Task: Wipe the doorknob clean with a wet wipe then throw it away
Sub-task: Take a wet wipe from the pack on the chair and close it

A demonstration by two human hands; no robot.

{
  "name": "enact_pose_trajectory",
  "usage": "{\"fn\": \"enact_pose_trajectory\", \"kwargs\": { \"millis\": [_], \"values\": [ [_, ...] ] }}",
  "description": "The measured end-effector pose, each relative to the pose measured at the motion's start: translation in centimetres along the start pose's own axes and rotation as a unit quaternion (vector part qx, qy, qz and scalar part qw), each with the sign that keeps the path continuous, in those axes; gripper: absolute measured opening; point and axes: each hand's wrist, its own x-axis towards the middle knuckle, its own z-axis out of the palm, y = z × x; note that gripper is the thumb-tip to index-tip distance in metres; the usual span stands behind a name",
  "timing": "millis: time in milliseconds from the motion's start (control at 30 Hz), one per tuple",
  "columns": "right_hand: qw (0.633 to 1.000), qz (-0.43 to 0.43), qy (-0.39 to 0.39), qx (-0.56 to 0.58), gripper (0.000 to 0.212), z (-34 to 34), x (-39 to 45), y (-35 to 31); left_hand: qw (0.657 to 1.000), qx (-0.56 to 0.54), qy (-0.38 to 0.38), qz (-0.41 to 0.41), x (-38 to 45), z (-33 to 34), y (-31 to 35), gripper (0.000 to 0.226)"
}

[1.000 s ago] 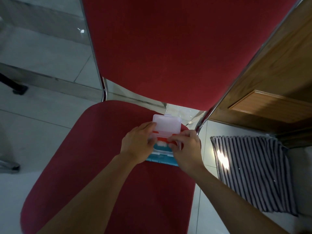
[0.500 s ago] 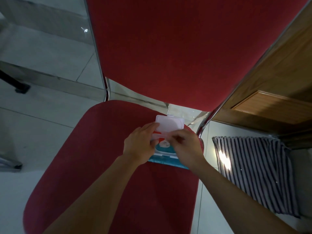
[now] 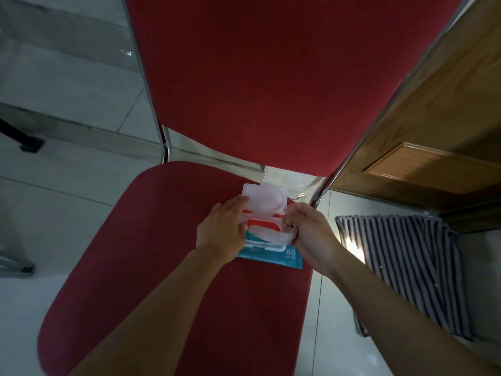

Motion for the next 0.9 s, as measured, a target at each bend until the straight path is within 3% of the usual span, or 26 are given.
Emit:
{"fn": "enact_pose_trajectory", "kwargs": {
  "millis": [67,133,200,267,433,533,600,733,833,900],
  "values": [
    [0.977,-0.055,-0.016,-0.207,0.007,0.0,-0.3,0.3,1.0,0.001,-0.001,-0.002,0.0,0.1,0.1,0.052],
    [0.923,-0.126,-0.043,-0.362,0.016,-0.2,-0.3,0.8,1.0,0.003,-0.001,-0.003,-0.1,0.2,0.1,0.052],
    [0.884,-0.175,-0.055,-0.43,0.012,-0.2,-0.3,1.4,1.0,0.003,0.002,-0.002,-0.2,0.3,0.0,0.052],
    [0.876,-0.189,-0.05,-0.44,0.01,-0.3,-0.3,1.8,1.0,0.003,0.004,0.002,-0.3,0.4,-0.1,0.052],
    [0.964,-0.086,-0.074,-0.242,0.024,-0.6,-1.1,1.5,1.0,0.007,0.024,0.005,-0.6,0.9,-0.1,0.053],
    [0.988,-0.019,-0.086,-0.123,0.021,-1.1,-1.1,1.4,0.999,0.009,0.034,0.004,-0.6,1.1,-0.2,0.054],
    [0.994,0.009,-0.104,-0.037,0.019,-1.5,-1.3,1.3,0.999,0.014,0.035,0.005,-0.7,1.2,-0.1,0.054],
    [0.984,0.027,-0.14,0.103,0.045,-1.7,-2.0,0.4,0.999,0.011,0.033,0.001,-0.9,1.3,0.0,0.057],
    [0.984,0.057,-0.099,0.137,0.024,-1.7,-1.9,0.5,0.999,-0.019,0.028,0.001,-1.4,1.3,0.3,0.064],
    [0.982,0.081,-0.076,0.152,0.029,-1.9,-1.7,0.8,0.997,-0.072,0.037,-0.005,-1.7,1.2,0.3,0.077]
  ]
}}
